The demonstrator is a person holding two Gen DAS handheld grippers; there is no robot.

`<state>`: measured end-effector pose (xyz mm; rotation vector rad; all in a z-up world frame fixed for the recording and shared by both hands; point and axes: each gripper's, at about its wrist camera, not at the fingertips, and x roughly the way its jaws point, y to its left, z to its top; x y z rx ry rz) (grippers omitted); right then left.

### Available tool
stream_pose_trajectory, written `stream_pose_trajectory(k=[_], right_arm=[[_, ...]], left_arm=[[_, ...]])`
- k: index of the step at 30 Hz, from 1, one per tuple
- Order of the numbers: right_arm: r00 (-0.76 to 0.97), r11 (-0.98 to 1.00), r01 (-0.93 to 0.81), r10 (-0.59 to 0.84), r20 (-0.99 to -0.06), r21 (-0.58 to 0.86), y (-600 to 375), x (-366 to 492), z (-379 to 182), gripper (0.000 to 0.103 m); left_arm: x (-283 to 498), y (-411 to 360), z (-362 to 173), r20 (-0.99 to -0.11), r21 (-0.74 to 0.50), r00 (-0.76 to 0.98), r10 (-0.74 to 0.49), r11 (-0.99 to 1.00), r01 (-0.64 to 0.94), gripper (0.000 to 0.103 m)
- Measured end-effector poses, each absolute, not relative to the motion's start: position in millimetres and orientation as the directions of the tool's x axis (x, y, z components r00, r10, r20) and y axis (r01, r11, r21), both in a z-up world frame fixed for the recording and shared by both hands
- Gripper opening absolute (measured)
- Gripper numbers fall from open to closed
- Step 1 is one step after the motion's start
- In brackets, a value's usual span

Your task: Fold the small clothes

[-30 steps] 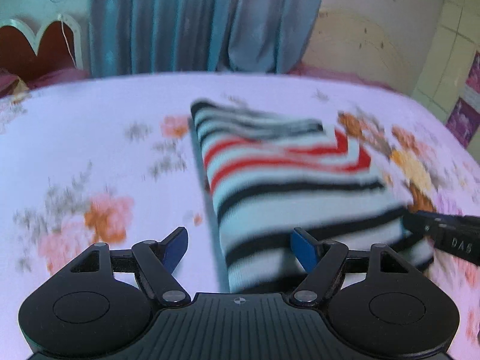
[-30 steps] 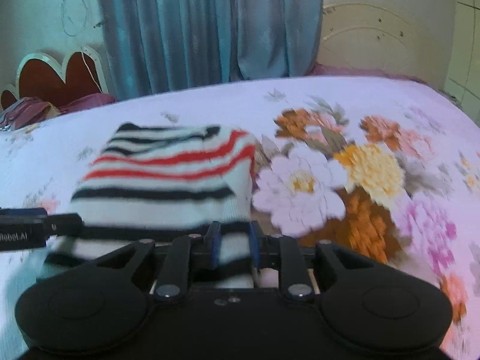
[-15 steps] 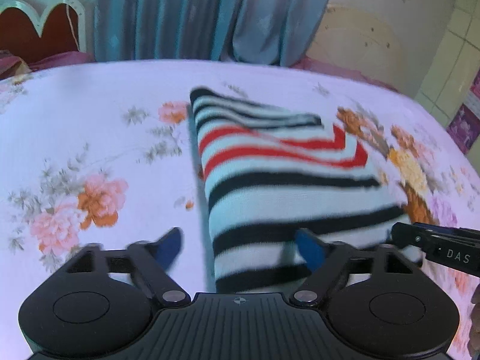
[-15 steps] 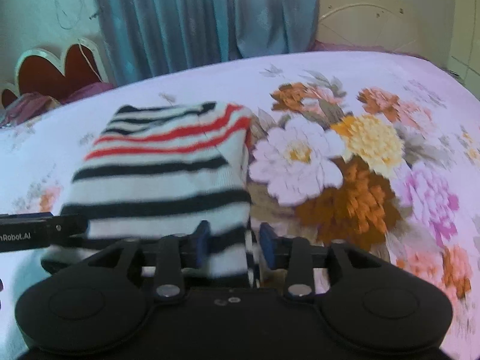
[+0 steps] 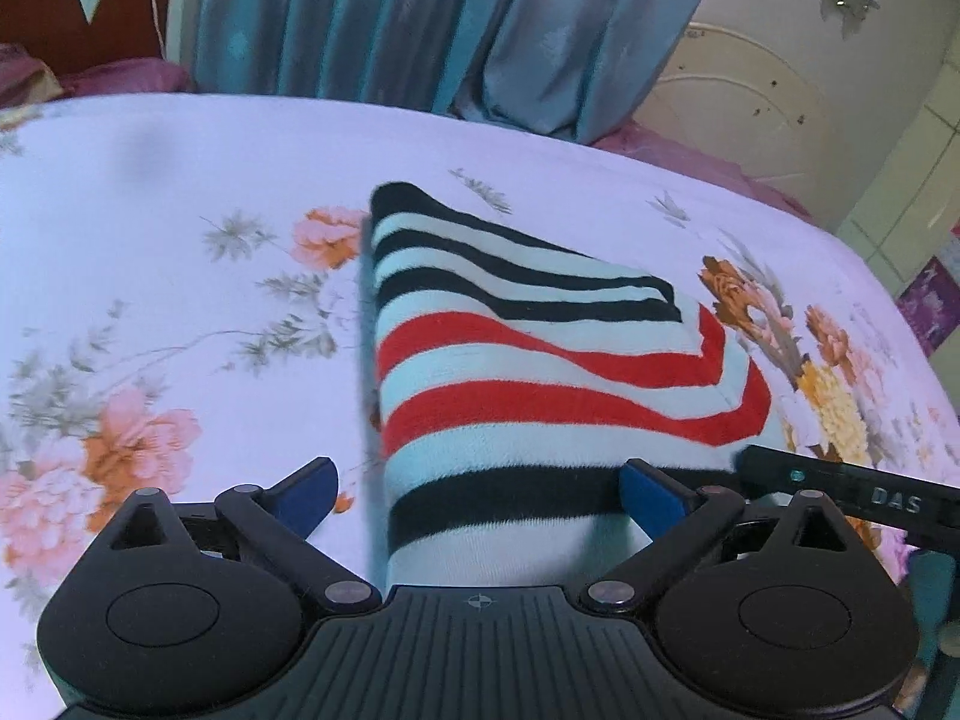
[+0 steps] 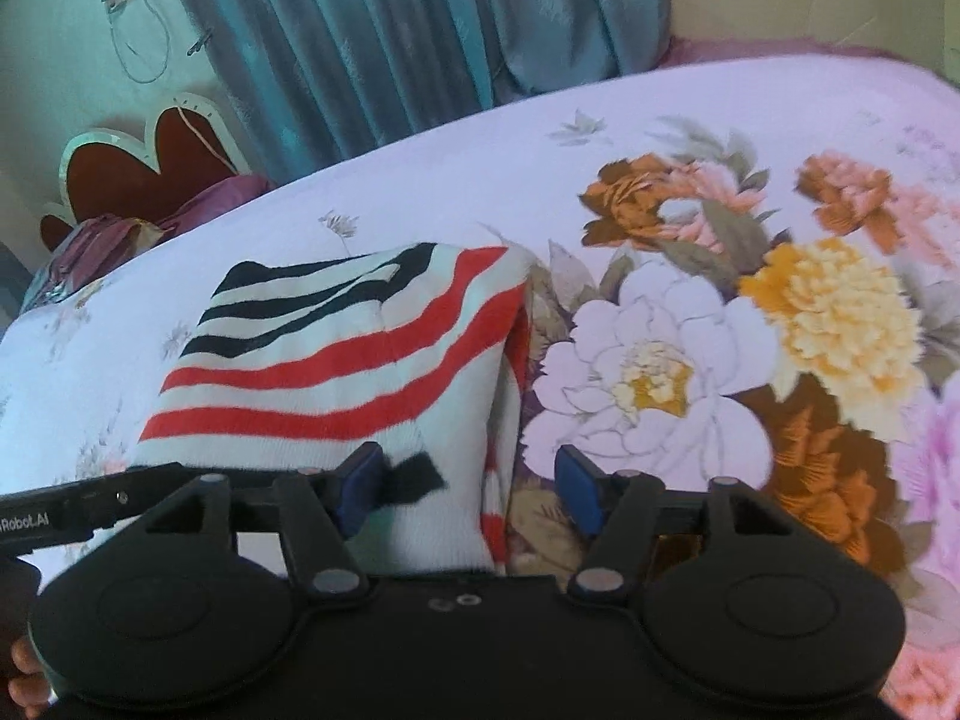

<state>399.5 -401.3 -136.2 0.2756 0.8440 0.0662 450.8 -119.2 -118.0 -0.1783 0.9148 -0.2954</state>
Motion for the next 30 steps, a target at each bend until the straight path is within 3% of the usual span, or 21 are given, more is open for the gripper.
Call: stream_pose_trajectory(k=[10, 14, 21, 23, 25, 30], right_arm=[[0.615, 0.87, 0.041, 0.365, -0.699, 0.491, -418, 428, -166, 0.062], [0.598, 0.86, 0.024, 0.397, -0.697, 0.51, -420, 428, -164, 0.047], [0.607, 0.859, -0.002, 0.407, -0.682, 0.512, -420, 429, -168, 0.056], [0.6, 0.856, 0.007, 0.411, -0.686, 0.518, -419, 430, -166, 0.042], [0.605, 0.848, 0.014, 0.415, -0.679, 0.53, -419, 428, -162, 0.035], [0.651, 0.834, -0.008, 0.423, -0.631, 0.551, -407, 419, -138, 0.031]], left_arm=[[470, -133, -142, -0.761, -0.362, 0.509, -0.403, 0.914, 0.182, 0.096], [469, -129, -141, -0.753, -0.38, 0.505, -0.422, 0.905, 0.189, 0.087], [470, -123, -141, -0.744, -0.404, 0.501, -0.442, 0.895, 0.189, 0.081], [468, -124, -138, -0.739, -0.397, 0.508, -0.443, 0.895, 0.203, 0.073], [466, -123, -132, -0.731, -0.394, 0.517, -0.444, 0.894, 0.211, 0.065], [463, -110, -113, -0.706, -0.41, 0.534, -0.465, 0.883, 0.227, 0.057]])
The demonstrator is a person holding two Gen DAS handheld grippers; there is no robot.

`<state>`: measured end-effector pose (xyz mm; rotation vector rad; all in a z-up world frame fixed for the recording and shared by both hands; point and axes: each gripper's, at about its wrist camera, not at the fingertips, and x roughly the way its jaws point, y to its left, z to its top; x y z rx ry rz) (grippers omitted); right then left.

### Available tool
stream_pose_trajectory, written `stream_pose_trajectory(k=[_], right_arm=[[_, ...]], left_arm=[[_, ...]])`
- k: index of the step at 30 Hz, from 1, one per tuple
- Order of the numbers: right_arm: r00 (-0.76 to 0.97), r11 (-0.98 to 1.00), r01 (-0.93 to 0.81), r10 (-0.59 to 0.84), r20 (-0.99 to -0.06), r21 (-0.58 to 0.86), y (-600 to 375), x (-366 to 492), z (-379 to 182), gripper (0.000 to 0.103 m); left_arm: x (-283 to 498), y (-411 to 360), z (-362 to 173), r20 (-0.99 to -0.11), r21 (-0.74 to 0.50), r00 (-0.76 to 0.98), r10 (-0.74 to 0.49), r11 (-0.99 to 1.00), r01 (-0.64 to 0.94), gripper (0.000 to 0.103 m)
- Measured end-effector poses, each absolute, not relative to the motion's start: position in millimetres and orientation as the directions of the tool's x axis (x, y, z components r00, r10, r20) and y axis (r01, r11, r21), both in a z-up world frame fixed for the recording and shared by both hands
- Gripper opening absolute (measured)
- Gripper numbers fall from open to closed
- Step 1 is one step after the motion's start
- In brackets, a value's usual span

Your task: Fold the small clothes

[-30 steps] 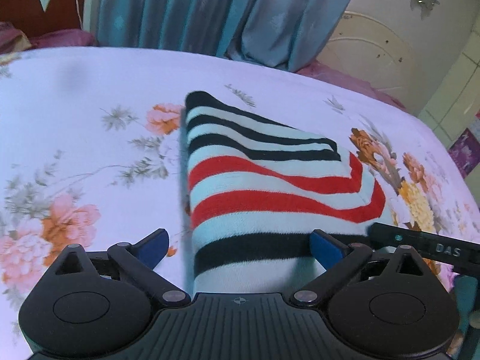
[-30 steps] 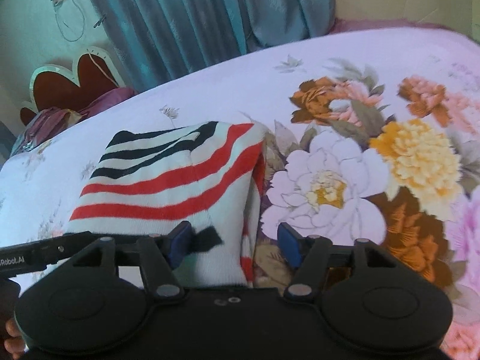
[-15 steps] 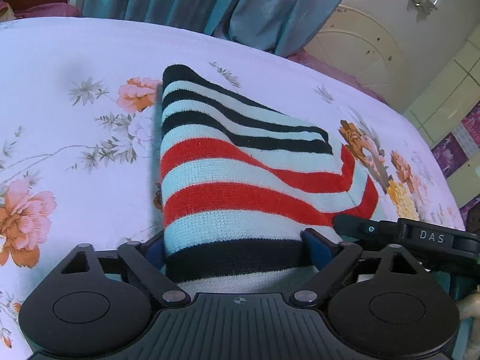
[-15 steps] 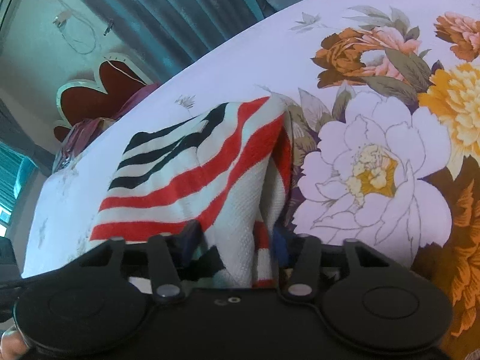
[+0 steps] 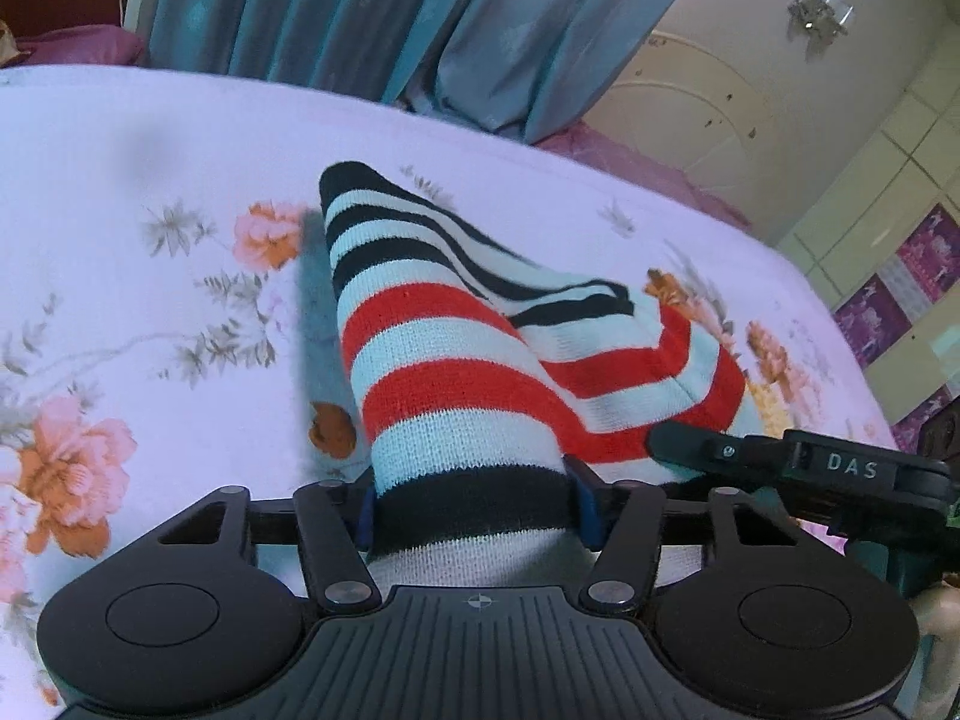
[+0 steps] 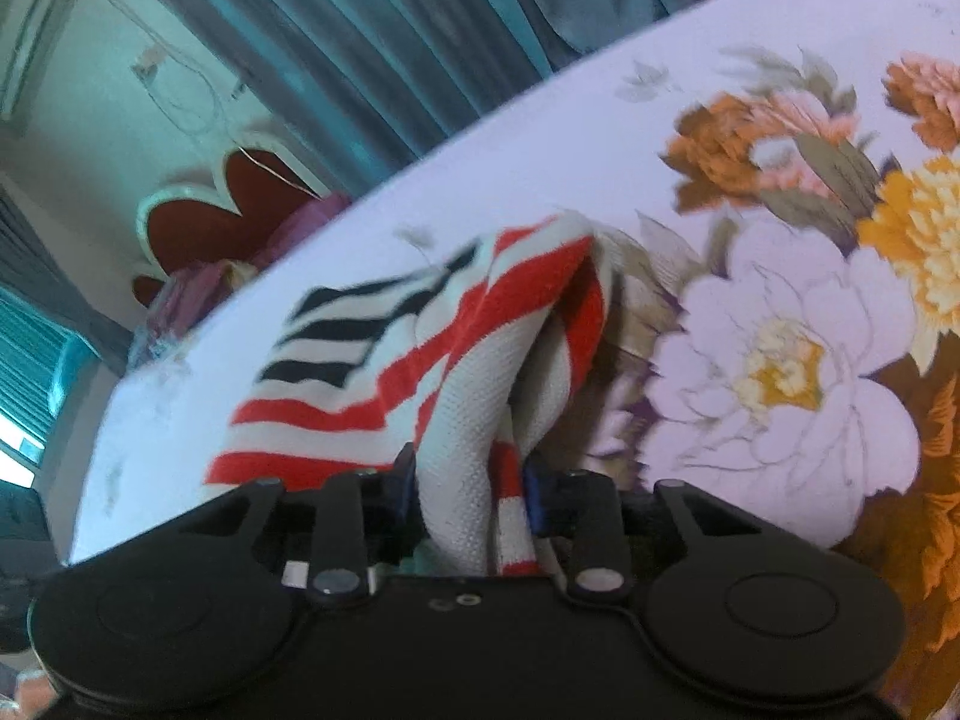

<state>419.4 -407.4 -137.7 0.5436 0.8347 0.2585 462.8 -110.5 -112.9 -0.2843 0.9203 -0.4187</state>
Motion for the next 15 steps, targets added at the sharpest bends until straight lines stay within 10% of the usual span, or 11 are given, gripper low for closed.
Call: stream_pose_trajectory(k=[15], right_arm=[[0.615, 0.788, -0.183, 0.559, -0.557, 0.588, -234, 443, -89, 0.031]], left_arm=[[441, 88, -59, -0.651, -0.328, 0.675, -0.347, 0.931, 0.162, 0.056]])
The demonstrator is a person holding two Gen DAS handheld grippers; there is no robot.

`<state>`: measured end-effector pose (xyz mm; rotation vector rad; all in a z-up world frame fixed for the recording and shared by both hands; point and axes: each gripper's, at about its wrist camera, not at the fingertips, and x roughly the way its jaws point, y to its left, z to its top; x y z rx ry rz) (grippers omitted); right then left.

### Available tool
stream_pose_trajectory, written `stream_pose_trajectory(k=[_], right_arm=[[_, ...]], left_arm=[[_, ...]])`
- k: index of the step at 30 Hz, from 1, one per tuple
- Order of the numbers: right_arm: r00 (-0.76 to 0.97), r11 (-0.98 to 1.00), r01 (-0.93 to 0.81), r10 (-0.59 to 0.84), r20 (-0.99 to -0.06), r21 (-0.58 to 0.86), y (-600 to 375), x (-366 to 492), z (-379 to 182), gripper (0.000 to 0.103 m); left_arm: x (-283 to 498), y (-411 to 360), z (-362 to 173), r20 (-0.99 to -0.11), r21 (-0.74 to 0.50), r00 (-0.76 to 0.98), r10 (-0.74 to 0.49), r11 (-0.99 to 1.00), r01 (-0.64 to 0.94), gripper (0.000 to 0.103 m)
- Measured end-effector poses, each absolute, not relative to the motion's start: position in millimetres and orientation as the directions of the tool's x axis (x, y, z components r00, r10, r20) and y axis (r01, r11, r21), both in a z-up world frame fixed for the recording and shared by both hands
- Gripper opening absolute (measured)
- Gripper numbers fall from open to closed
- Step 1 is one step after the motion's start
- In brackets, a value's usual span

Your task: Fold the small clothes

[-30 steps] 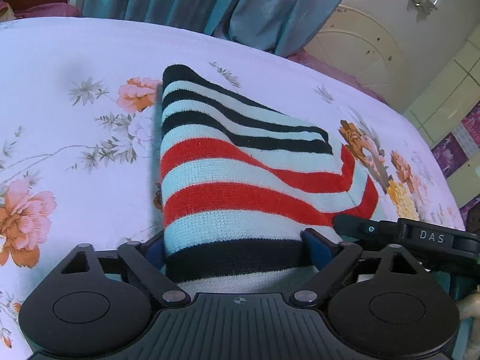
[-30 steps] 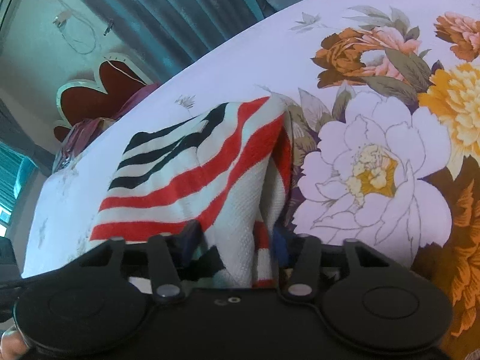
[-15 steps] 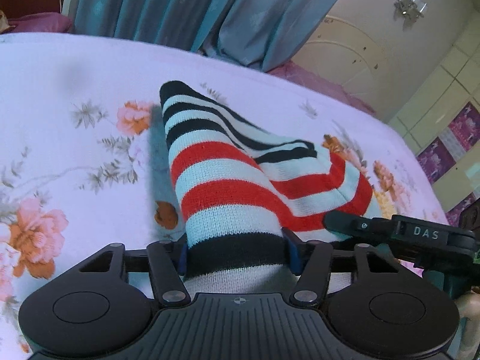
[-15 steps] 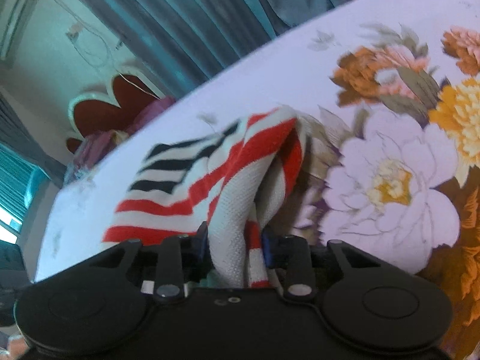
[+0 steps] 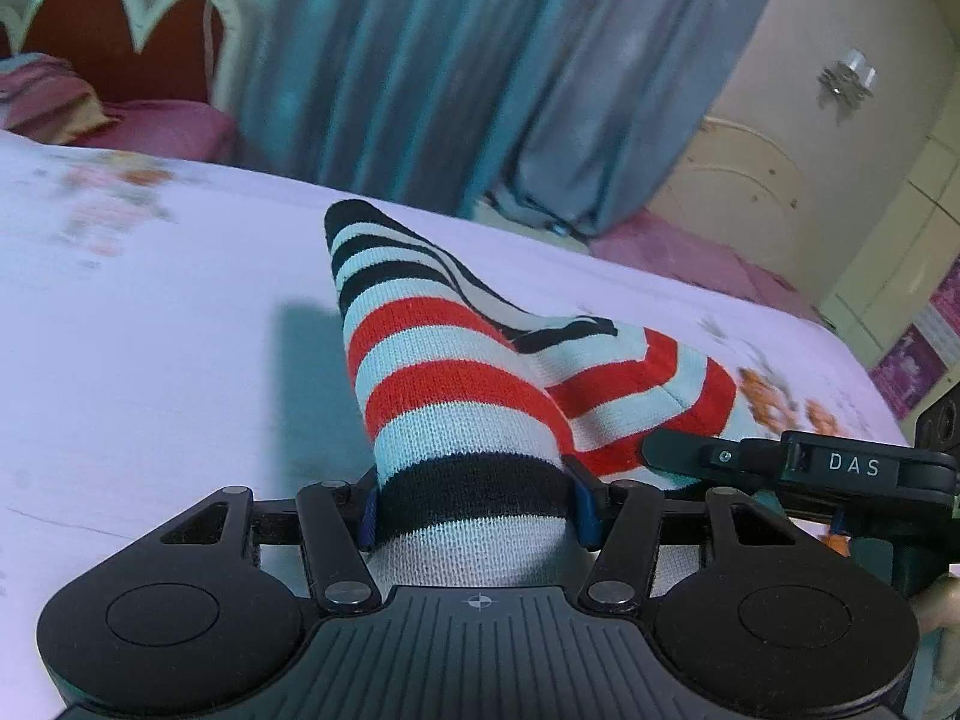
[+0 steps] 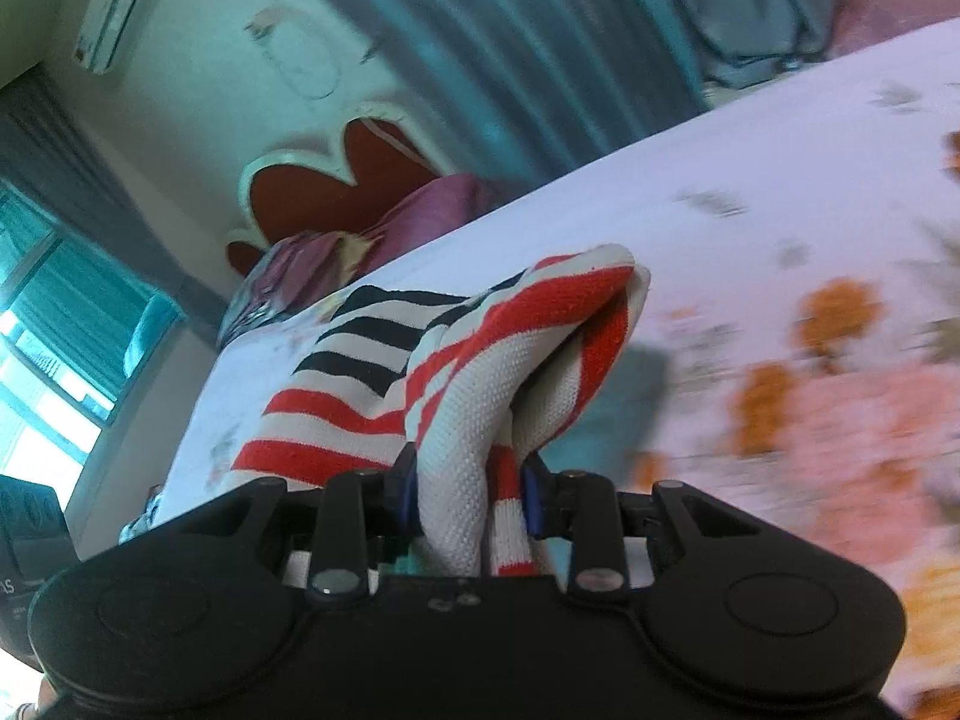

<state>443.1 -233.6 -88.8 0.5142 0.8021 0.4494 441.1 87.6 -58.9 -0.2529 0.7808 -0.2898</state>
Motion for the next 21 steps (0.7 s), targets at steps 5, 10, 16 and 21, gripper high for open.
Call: stream_pose_trajectory(k=[5, 10, 16, 21], right_arm=[[0.613, 0.787, -0.207, 0.568, -0.55, 0.581, -144, 458, -93, 0.031], [0.604, 0.796, -0.216, 0.564, -0.563, 0.565, -77, 480, -111, 0.031], [0.568, 0.836, -0.177, 0.517, -0.64, 0.519, -42, 495, -141, 0.035], [0.577, 0.845, -0.109, 0.483, -0.659, 0.524, -57, 490, -143, 0.044]], left_arm=[[451, 184, -67, -0.643, -0.315, 0.695, -0.323, 0.938, 0.145, 0.056], [469, 254, -90, -0.651, -0.278, 0.701, -0.292, 0.951, 0.138, 0.056], [477, 293, -134, -0.664, -0.273, 0.699, -0.267, 0.956, 0.106, 0.066], [476, 289, -132, -0.654, -0.258, 0.711, -0.258, 0.96, 0.111, 0.072]])
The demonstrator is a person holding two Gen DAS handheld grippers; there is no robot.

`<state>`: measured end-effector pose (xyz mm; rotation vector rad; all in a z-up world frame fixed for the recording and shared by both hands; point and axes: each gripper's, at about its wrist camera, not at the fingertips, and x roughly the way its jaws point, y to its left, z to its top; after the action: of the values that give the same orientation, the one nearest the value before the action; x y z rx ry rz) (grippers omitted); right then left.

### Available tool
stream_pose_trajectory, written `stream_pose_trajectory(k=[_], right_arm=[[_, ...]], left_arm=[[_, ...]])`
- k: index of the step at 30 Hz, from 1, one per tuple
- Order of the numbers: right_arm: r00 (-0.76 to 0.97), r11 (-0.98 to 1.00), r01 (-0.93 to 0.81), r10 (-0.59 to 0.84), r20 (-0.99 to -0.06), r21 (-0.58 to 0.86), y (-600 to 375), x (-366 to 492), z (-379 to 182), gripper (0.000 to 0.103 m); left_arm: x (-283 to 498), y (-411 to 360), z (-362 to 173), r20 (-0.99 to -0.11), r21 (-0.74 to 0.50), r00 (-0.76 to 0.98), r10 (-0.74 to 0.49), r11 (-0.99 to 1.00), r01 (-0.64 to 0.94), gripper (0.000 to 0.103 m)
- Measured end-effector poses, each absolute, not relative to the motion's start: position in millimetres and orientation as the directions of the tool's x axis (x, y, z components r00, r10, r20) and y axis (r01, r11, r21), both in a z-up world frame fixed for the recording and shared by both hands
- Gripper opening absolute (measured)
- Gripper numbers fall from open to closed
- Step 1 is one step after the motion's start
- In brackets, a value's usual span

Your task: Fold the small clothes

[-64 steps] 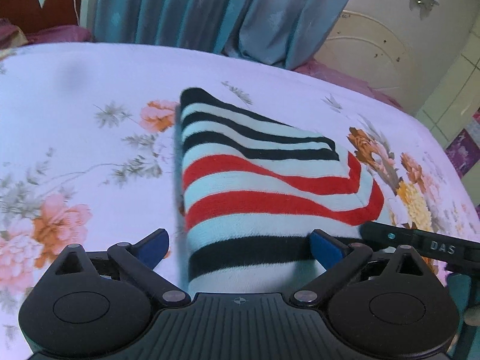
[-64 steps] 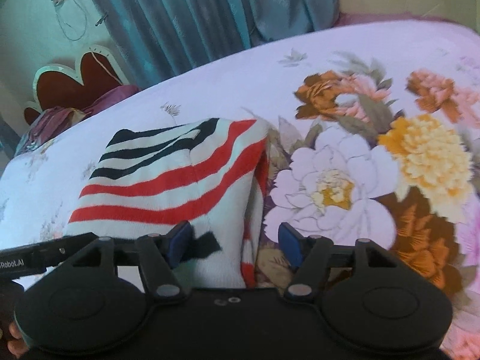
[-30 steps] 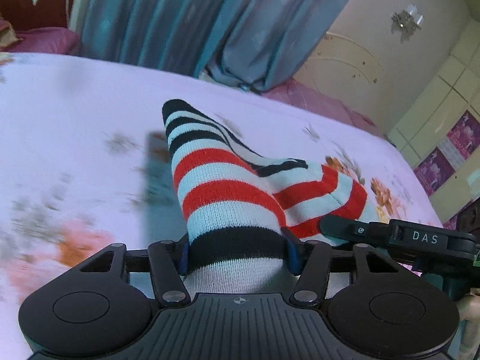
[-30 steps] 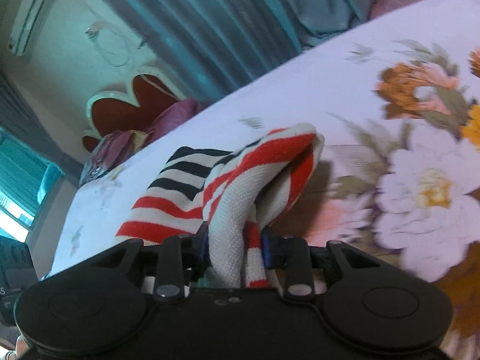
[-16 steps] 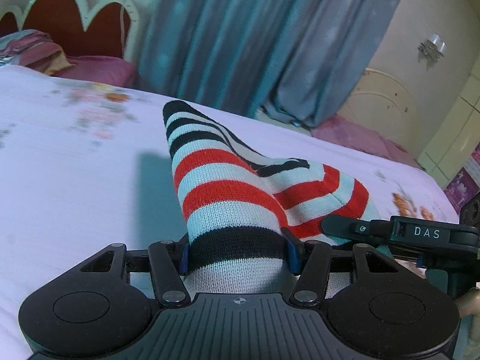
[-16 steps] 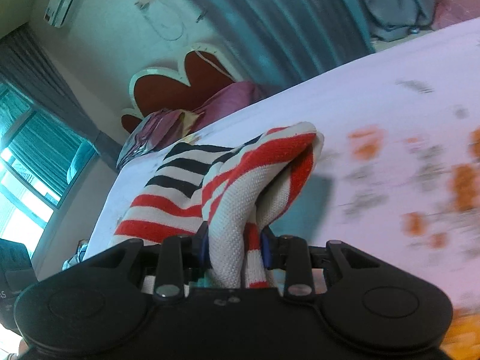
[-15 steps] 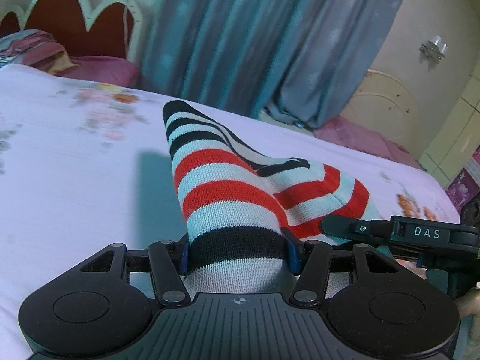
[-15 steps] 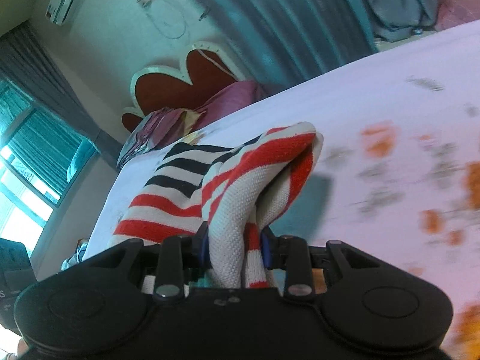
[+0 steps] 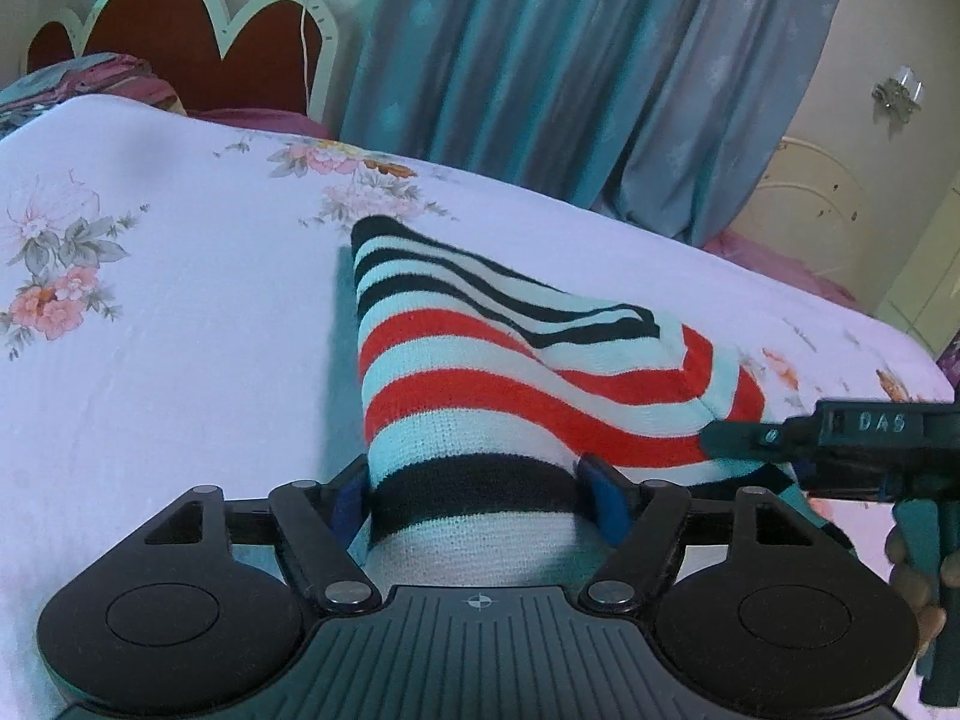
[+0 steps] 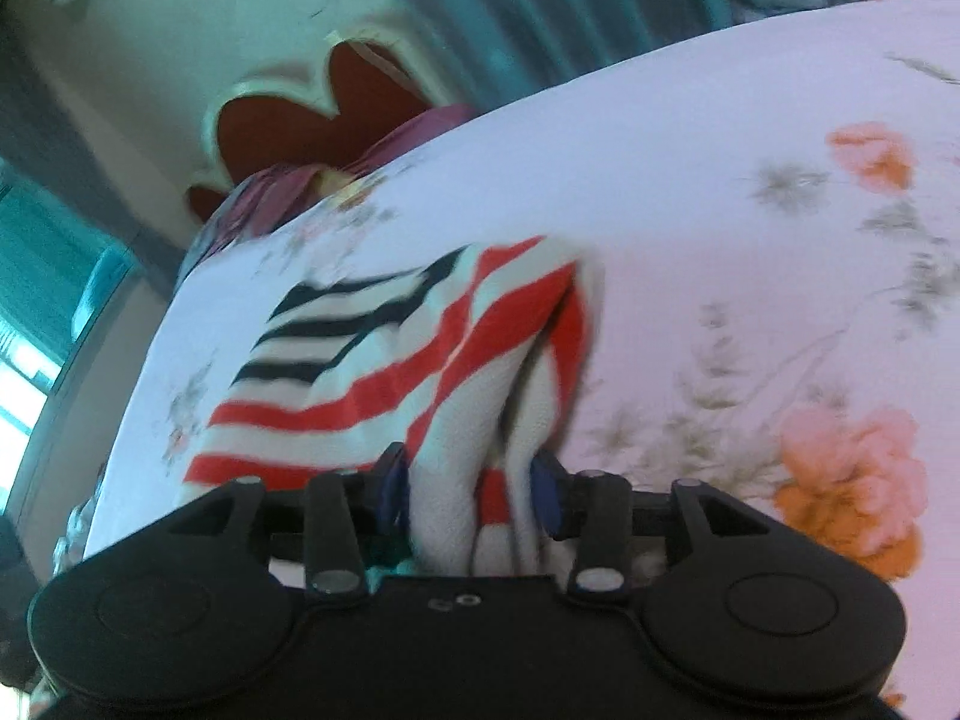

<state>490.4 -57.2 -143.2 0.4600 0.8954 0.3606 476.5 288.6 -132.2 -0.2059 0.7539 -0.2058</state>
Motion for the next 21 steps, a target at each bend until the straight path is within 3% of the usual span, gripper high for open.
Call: stream_pose_trajectory(k=[6, 10, 12, 14, 15, 18, 21], right_arm=[[0.645, 0.892, -0.09, 0.391, -0.656, 0.444, -58, 489, -119, 0.041], [0.681, 0.9, -0.081, 0.363, -0.636, 0.427, -46, 504, -112, 0.04], [0.69, 0.916, -0.108, 0.348, -0.634, 0.386, -33, 512, -113, 0.036], [0.689, 0.946, -0.119, 0.298, -0.66, 0.302, -18, 523, -118, 0.018], [0.68, 0.959, -0.112, 0.265, -0.684, 0.26, -14, 527, -124, 0.015], [0.659, 0.981, -0.109, 0.191, -0.728, 0.159, -9, 535, -139, 0.013], [0.665, 0.987, -0.114, 0.161, -0.729, 0.114, -6, 532, -143, 0.018]], left_arm=[[464, 299, -100, -0.568, -0.241, 0.792, -0.223, 0.966, 0.1, 0.072], [494, 291, -105, -0.592, -0.215, 0.773, -0.227, 0.969, 0.12, 0.072], [508, 286, -114, -0.617, -0.202, 0.756, -0.22, 0.972, 0.118, 0.072], [516, 281, -122, -0.636, -0.179, 0.745, -0.202, 0.977, 0.113, 0.072], [515, 278, -124, -0.64, -0.172, 0.742, -0.197, 0.979, 0.112, 0.072], [510, 271, -128, -0.64, -0.153, 0.744, -0.19, 0.981, 0.12, 0.072], [507, 271, -125, -0.64, -0.141, 0.747, -0.183, 0.983, 0.121, 0.072]])
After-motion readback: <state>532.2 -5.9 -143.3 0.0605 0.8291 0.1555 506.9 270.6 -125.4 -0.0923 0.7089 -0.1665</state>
